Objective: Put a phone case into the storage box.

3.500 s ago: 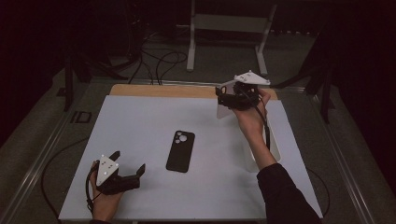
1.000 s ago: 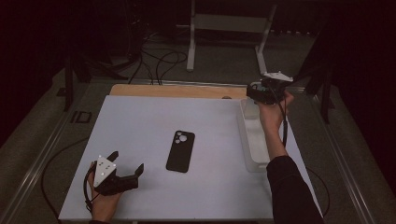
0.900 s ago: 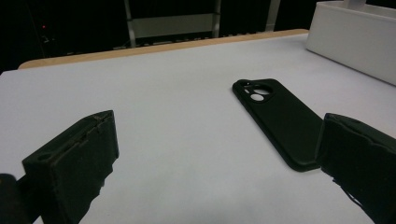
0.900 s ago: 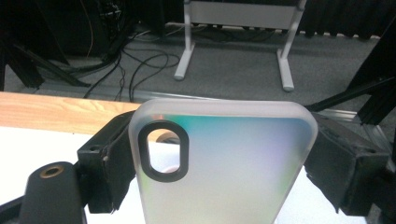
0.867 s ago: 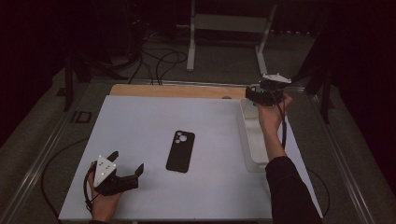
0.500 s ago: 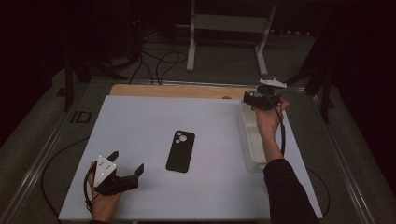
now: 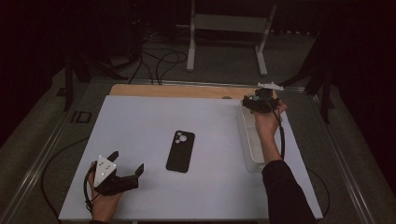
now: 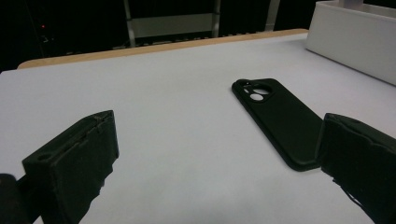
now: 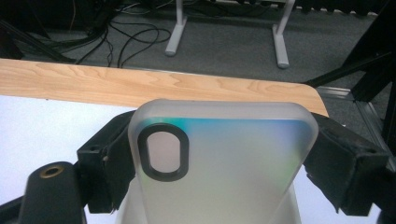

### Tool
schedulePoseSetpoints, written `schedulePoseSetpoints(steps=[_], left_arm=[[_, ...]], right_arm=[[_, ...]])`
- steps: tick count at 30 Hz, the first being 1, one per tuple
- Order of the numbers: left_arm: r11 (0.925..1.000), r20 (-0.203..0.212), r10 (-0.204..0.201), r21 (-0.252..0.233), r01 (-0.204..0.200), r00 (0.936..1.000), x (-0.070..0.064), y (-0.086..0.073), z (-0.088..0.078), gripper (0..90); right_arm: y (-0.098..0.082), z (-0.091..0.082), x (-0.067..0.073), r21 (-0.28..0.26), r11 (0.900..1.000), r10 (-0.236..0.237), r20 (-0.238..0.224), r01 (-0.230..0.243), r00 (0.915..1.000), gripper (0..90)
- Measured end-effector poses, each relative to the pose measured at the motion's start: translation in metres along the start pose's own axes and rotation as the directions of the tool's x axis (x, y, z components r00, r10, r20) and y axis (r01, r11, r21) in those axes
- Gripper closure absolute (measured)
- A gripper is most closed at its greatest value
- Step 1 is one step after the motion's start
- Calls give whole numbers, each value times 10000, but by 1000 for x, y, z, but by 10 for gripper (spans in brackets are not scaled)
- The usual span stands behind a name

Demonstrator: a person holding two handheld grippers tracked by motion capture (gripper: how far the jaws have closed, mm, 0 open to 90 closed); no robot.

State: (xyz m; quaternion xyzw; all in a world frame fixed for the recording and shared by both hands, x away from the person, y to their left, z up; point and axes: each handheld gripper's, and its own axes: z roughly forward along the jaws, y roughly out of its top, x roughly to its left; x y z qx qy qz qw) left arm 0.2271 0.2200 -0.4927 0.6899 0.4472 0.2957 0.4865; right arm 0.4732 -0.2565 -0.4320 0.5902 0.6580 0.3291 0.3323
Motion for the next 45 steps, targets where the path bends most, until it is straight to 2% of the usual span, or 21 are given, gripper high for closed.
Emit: schedulePoseSetpoints(steps=[13,20,24,33,42,45], left_arm=[[10000,14,-2,1,2,10000,-1,0,0,0],[10000,26,-9,13,8,10000,0,0,0,0],[10000,30,-5,19,5,10000,-1,0,0,0],[10000,3,2,33,-2,10000,-1,0,1,0],[10000,1,-10,32,10,10000,-1,0,0,0],[10000,2,3,35,-3,10000,-1,0,0,0]], right_arm=[[-5,8,0,58,9999,113,150,-114,9998,161],[-4,10,-2,63,9996,282,37,-282,9996,129],[-4,8,-3,-128,9993,339,42,-338,9994,96],[2,2,-7,-577,9972,470,-134,-477,9988,95],[6,-3,-8,-771,9961,402,-229,-419,9989,95],[6,-6,-9,-779,9957,466,-417,-498,9980,96]])
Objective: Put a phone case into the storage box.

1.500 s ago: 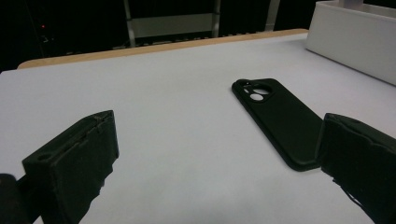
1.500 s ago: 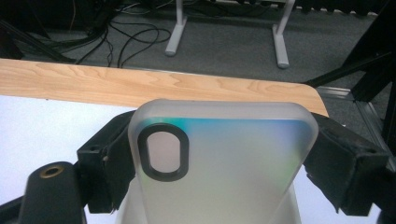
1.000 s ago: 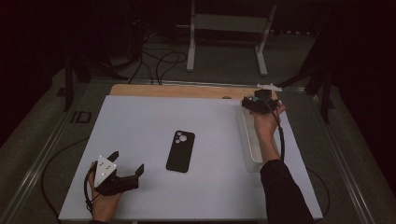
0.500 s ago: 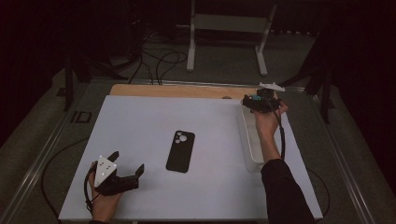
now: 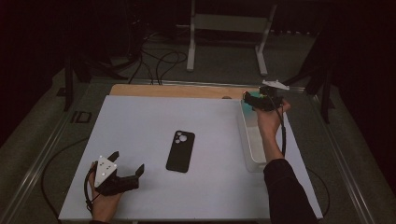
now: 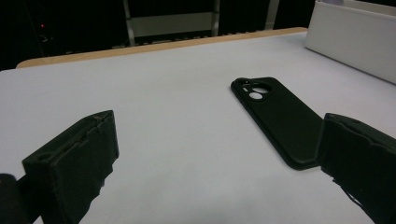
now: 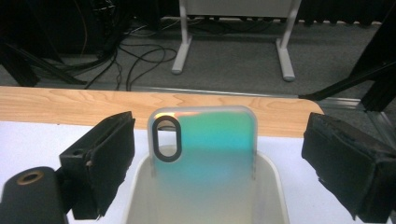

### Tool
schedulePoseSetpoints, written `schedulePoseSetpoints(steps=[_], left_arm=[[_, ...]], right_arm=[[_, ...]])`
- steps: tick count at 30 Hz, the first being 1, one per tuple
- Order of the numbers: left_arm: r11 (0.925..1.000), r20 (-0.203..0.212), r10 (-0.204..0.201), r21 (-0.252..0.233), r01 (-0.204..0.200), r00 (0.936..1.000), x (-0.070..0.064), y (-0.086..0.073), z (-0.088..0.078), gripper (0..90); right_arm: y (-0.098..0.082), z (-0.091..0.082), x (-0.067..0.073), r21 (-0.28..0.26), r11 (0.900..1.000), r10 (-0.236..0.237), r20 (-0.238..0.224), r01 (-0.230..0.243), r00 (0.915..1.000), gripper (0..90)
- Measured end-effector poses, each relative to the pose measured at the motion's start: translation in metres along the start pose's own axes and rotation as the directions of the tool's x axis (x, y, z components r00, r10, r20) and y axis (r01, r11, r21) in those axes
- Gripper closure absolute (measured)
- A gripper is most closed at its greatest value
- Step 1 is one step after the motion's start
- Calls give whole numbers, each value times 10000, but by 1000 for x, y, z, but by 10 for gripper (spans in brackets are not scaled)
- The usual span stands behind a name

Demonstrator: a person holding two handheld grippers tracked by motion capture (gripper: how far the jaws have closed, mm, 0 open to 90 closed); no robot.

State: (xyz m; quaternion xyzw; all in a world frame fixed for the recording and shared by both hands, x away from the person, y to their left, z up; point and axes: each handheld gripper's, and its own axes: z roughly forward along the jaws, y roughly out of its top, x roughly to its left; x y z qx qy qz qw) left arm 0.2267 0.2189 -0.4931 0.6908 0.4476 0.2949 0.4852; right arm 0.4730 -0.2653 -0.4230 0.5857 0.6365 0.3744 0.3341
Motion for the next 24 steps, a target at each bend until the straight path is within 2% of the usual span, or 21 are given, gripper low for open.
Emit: schedulePoseSetpoints(steps=[13,14,17,19,24], left_arm=[[10000,-16,-10,53,10,10000,0,0,1,0],[10000,-14,-22,63,22,10000,0,0,1,0],[10000,-6,8,76,-8,10000,-1,0,1,0],[9999,-10,42,122,-42,10000,-1,0,2,0],[9999,-8,38,130,-38,10000,-1,-1,2,0]], right_arm=[[3,-15,8,-234,9990,-390,-932,369,9949,96],[3,-19,11,-288,9986,-486,-1182,454,9918,96],[2,-23,14,-372,9979,-582,-1382,535,9887,96],[-2,-29,17,-408,9976,-623,-1776,559,9821,96],[-8,-37,21,-374,9955,-928,-2080,869,9737,95]])
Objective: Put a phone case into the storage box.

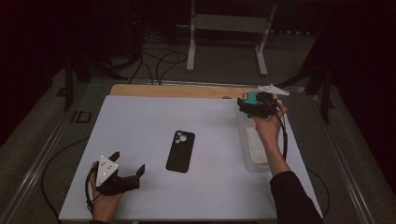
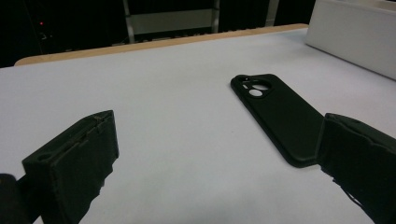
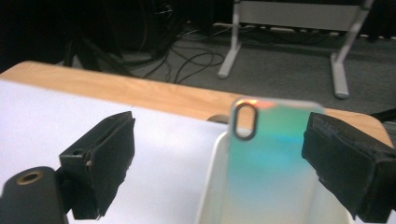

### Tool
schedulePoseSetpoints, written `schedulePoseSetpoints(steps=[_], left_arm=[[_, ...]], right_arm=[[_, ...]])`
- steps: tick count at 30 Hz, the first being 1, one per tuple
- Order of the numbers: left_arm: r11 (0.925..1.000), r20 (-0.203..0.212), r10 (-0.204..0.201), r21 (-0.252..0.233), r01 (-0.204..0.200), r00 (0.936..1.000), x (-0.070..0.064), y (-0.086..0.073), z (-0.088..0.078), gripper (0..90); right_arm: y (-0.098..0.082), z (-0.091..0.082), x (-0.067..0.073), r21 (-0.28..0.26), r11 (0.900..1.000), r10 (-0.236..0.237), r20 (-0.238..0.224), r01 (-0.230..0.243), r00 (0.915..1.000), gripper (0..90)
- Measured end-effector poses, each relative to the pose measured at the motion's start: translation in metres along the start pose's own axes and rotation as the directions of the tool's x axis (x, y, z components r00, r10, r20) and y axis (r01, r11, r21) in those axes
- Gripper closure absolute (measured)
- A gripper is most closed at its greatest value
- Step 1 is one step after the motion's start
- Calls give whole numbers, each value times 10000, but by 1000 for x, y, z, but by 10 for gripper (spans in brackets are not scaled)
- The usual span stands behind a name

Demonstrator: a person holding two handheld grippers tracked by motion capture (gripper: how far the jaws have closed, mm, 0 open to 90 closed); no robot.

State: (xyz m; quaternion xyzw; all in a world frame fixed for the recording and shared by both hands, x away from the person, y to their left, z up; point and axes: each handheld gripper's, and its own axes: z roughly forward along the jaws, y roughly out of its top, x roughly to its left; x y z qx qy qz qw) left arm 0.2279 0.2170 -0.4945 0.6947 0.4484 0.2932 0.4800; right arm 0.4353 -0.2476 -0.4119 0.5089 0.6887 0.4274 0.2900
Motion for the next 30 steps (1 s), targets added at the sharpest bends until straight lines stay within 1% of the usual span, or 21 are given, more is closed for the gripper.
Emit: schedulePoseSetpoints(steps=[1,3,4,5,6,10,11,14,20,23,26,29,30], left_arm=[[10000,-5,-16,10,16,10000,0,0,0,0],[10000,-4,-21,18,21,10000,0,0,0,0],[10000,0,-20,20,20,10000,0,0,0,0],[10000,-4,-22,16,22,10000,0,0,0,0],[10000,-9,-1,13,1,10000,1,0,0,0],[10000,-16,-29,33,29,10000,1,0,0,0],[10000,-13,-38,31,38,10000,1,0,0,0],[10000,-6,-46,59,46,10000,0,0,1,0],[9999,9,-61,108,61,10000,0,0,1,0],[9999,37,-68,156,67,10000,-1,0,1,0],[9998,65,-39,180,38,10000,-1,0,3,0],[9997,67,-25,250,23,10000,-2,0,3,0],[9997,73,-12,249,10,10000,-2,0,3,0]], right_arm=[[-3,-5,3,9,9999,-145,-219,146,9997,96],[-3,-6,4,1,9998,-186,-289,186,9994,95],[-5,-11,6,-38,9996,-280,-468,279,9985,96],[-5,-11,6,-38,9996,-280,-468,279,9985,96],[-7,-17,9,-45,9993,-360,-686,358,9970,95],[-13,-26,14,30,9979,-641,-976,647,9932,96],[-13,-26,14,30,9979,-641,-976,647,9932,96],[-21,-35,21,64,9956,-917,-1284,933,9875,96],[-33,-55,29,-220,9918,-1279,-1571,1260,9793,96],[-40,-65,31,-305,9906,-1366,-1751,1333,9750,96],[-48,-75,32,-385,9891,-1470,-1837,1423,9719,96],[-56,-85,32,-502,9895,-1431,-1952,1358,9703,96],[-59,-88,32,-636,9888,-1449,-2000,1348,9690,96]])
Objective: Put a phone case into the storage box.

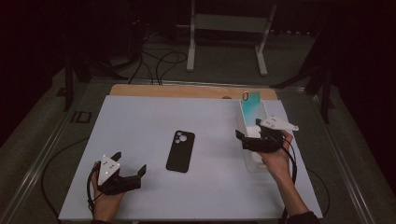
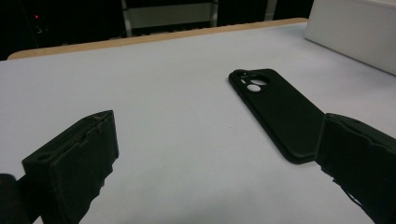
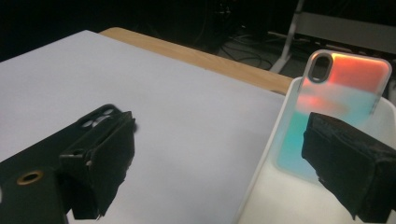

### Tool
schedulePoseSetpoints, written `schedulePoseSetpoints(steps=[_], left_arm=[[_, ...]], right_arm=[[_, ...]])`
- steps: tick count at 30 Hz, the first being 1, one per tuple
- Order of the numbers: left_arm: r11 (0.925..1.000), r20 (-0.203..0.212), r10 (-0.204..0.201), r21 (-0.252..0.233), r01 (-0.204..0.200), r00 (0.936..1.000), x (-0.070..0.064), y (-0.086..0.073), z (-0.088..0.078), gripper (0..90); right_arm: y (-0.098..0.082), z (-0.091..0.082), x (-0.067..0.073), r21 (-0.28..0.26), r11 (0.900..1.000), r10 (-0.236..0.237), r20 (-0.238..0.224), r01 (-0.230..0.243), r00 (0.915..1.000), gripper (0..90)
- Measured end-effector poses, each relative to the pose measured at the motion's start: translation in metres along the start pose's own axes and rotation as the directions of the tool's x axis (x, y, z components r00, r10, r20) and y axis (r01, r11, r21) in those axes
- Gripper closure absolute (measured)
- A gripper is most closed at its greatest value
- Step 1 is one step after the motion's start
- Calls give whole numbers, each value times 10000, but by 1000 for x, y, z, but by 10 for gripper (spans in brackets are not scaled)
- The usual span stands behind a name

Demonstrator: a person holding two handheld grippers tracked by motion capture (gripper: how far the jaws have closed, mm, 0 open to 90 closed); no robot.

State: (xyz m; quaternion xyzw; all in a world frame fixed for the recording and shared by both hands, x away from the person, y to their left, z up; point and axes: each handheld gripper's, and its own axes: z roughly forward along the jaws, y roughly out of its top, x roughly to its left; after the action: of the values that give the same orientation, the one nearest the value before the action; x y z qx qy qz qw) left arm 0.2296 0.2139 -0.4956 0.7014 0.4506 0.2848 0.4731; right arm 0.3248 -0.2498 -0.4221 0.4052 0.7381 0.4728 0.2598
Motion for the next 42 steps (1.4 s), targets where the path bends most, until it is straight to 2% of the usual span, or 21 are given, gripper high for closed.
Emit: schedulePoseSetpoints(steps=[7,10,18,24,30,37,42], left_arm=[[9999,89,37,-101,-36,10000,-3,4,-3,0],[9998,168,95,-173,-92,9998,-5,8,-4,0],[9998,327,6,-213,1,9995,-7,15,-8,0],[9999,332,123,-108,-119,9994,-9,18,-8,0],[9998,423,192,29,-194,9989,-11,21,-7,0],[9991,544,204,348,-223,9983,-17,25,-1,0],[9978,427,167,630,-194,9989,-22,34,7,0]], right_arm=[[-19,-20,6,-314,9995,-40,-233,33,9997,96],[-28,-27,8,-461,9989,-10,-90,5,10000,96],[-54,-47,9,-1122,9929,379,-202,-399,9991,96],[-67,-57,13,-1029,9939,379,-206,-398,9991,97],[-81,-66,14,-963,9937,570,-105,-578,9983,96],[-83,-65,12,-890,9945,563,9,-560,9984,96],[-83,-65,11,-978,9919,820,-3,-816,9966,96]])
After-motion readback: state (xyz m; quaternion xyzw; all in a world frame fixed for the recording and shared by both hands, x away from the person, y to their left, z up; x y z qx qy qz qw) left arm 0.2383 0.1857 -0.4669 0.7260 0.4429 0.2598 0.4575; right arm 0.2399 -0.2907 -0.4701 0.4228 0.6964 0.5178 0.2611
